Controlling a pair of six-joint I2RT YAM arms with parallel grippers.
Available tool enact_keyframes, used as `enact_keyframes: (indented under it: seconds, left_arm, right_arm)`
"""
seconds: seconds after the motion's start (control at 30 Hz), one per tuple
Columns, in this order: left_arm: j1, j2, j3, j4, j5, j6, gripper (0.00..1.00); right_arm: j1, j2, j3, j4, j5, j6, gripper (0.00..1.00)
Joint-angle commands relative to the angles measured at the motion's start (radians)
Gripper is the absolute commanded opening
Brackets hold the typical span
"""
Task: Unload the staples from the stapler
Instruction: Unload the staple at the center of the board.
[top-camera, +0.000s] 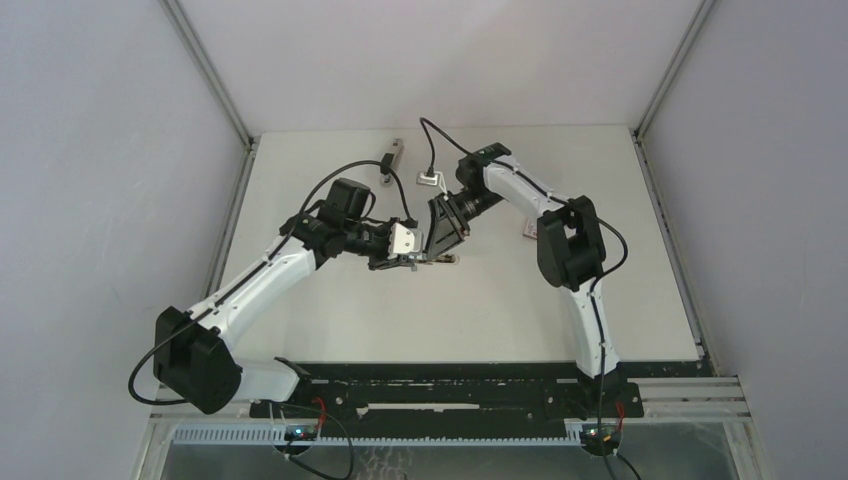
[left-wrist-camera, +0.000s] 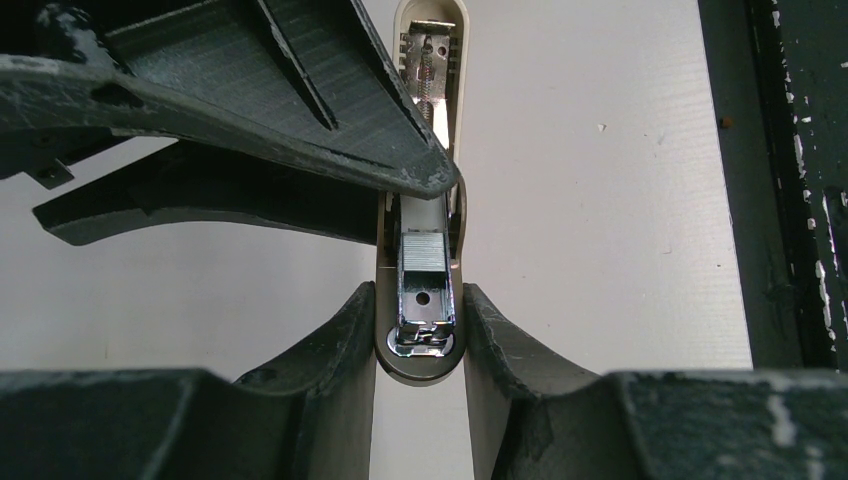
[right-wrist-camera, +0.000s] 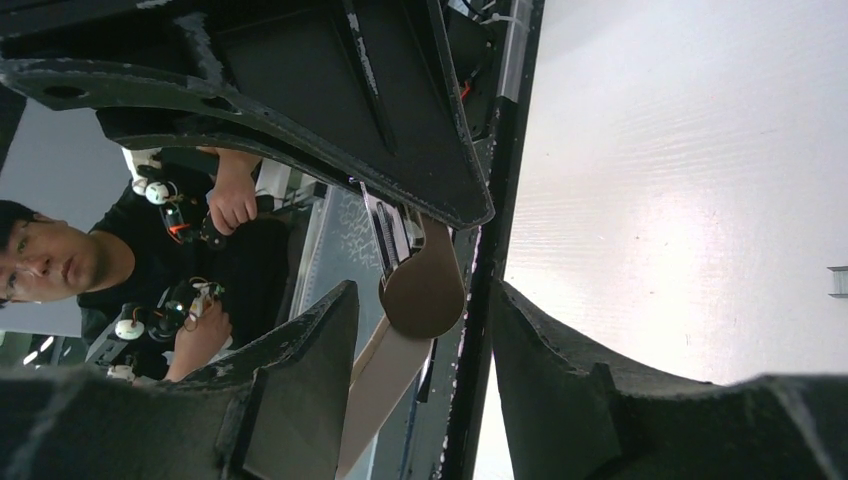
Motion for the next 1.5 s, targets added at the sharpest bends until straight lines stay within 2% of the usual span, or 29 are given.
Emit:
enact_keyframes:
  seconds: [0.0,0.13,0.2,0.43,0.5,0.63,0.7,0.83,0.97,1.03,1.13,1.23,1.37,1.47]
  left_arm:
    - [-0.004,-0.006,-0.017,0.014,0.022,0.011,0.00]
    - [-0.004,-0.007,-0.017,0.014,0.020,0.013,0.00]
    - [-0.005,-0.006,-0.019,0.014,0.018,0.014,0.00]
    - [-0.005,-0.007,-0.019,0.014,0.017,0.015,0.00]
    - [-0.005,-0.007,-0.020,0.015,0.015,0.015,0.01]
    - [-0.006,-0.005,-0.018,0.017,0.000,0.010,0.20]
    - [-0.004,-0.005,-0.018,0.024,-0.016,0.001,0.33]
    - [0.006,-0.012,-0.017,0.042,-0.038,-0.021,0.51]
    - [0.032,-0.022,-0.008,0.048,0.005,-0.044,0.67]
    - [0.079,-0.025,-0.001,0.046,0.032,-0.055,0.74]
    - [0.119,-0.030,0.008,0.030,0.066,-0.061,0.83]
    - [0.161,-0.049,0.009,0.027,0.097,-0.073,0.88]
    - [0.217,-0.076,0.005,0.034,0.116,-0.115,0.90]
    - [0.253,-0.103,-0.014,0.063,0.099,-0.171,0.90]
  right_arm:
    - [0.020,0.009,0.042,0.001,-0.009,-0.023,0.50]
    - [0.021,0.009,0.043,-0.001,-0.005,-0.023,0.45]
    - [0.022,0.011,0.044,-0.003,-0.003,-0.023,0.39]
    - [0.021,0.011,0.052,-0.017,-0.002,-0.030,0.26]
    - [0.020,0.009,0.052,-0.016,-0.002,-0.028,0.26]
    - [0.016,0.006,0.055,-0.016,-0.002,-0.027,0.24]
    - [0.009,0.002,0.057,-0.017,-0.002,-0.027,0.23]
    - [-0.010,-0.005,0.060,-0.015,-0.001,-0.028,0.18]
    - [-0.034,-0.011,0.062,-0.010,0.001,-0.023,0.16]
    - [-0.043,-0.012,0.061,0.001,0.005,-0.011,0.16]
    - [-0.049,-0.014,0.058,0.048,0.032,0.056,0.15]
    - [-0.052,-0.027,0.033,0.147,0.085,0.184,0.14]
    - [-0.058,-0.076,-0.054,0.366,0.219,0.395,0.14]
    - [-0.063,-0.103,-0.102,0.479,0.342,0.484,0.14]
